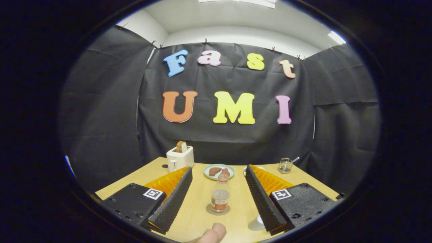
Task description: Take the bottle from table, then pour the juice into the cup, finally place the bottle on the coaster
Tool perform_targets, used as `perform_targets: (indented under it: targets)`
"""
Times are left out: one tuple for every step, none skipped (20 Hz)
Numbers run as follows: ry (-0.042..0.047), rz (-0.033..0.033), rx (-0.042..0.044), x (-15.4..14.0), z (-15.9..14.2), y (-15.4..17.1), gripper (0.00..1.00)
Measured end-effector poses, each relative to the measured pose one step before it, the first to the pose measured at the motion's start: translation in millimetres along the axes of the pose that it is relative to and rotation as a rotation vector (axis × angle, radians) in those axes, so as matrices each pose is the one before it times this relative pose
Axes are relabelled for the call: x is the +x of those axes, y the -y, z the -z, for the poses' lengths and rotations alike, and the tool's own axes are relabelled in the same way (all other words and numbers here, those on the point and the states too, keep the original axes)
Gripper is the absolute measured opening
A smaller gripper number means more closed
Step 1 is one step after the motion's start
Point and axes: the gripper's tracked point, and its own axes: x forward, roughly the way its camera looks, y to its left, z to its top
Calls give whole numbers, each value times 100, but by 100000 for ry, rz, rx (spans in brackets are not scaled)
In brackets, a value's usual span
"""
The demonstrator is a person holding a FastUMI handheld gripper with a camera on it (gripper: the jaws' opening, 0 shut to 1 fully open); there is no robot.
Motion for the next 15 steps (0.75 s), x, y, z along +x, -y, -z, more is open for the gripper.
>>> perform_targets:
  targets:
    - [1205,1910,-270,-1282,-1156,748,100]
    - [1199,1029,491,-1209,-1126,378,100]
    - [1795,1754,1250,-1399,-1288,551,100]
    - [1219,914,775,-1165,-1002,389,100]
    - [2814,1005,971,-1218,-1349,439,100]
    - [1580,577,509,-939,-1084,305,100]
    - [-62,1081,-76,-877,-323,626,100]
    - [-997,954,-456,-792,-280,548,100]
    - [-1512,1100,118,-1741,-38,458,100]
    - [-1408,869,1021,-1038,54,471,100]
    - [-94,498,1815,-1007,-178,386,100]
    - [-393,-5,1122,-972,-192,213,100]
    - [240,-77,1264,-749,9,203,100]
    - [-65,-209,793,-844,-15,190,100]
    - [-341,-949,523,-683,133,-145,100]
